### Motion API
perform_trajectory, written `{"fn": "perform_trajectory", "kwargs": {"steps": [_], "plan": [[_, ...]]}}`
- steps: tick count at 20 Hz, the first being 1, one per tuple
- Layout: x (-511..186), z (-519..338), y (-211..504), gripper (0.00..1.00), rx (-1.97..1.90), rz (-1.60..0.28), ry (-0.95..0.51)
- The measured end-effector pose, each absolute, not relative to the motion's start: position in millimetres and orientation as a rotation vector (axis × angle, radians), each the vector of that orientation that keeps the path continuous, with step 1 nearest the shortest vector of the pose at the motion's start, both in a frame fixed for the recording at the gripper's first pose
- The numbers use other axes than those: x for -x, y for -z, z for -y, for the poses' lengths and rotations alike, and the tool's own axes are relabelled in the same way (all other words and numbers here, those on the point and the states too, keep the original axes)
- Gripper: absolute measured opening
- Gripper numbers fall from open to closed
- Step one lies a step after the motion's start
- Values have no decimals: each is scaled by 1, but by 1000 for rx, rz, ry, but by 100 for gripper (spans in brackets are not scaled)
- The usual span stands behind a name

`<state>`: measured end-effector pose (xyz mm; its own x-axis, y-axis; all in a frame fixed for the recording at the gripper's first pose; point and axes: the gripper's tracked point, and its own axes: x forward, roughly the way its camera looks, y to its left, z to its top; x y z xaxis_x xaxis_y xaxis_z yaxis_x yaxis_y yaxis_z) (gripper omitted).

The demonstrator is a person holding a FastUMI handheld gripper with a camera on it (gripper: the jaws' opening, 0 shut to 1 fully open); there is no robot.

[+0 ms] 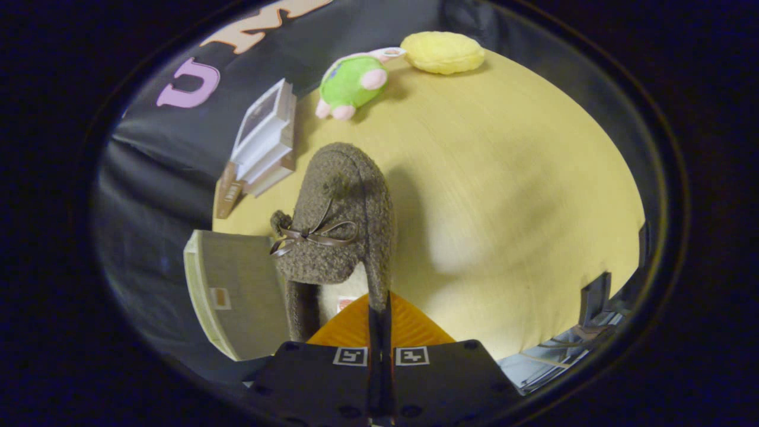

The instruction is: Open the storage box then place both shoes into the box .Put the left shoe in first, then the right shoe, with the right side of both shoes facing outward in a uniform manner.

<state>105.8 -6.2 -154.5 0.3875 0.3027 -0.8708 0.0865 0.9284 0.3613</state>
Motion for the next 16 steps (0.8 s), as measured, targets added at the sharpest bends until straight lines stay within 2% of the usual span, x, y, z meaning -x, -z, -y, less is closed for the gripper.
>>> {"fn": "perform_trajectory", "kwargs": {"steps": [8, 12, 16], "plan": [[-80, -105, 31, 3, -477, -1059, -442], [-59, -164, 20, 3, -425, -1095, -556], [-49, -217, 38, 3, -345, -1152, -614]]}}
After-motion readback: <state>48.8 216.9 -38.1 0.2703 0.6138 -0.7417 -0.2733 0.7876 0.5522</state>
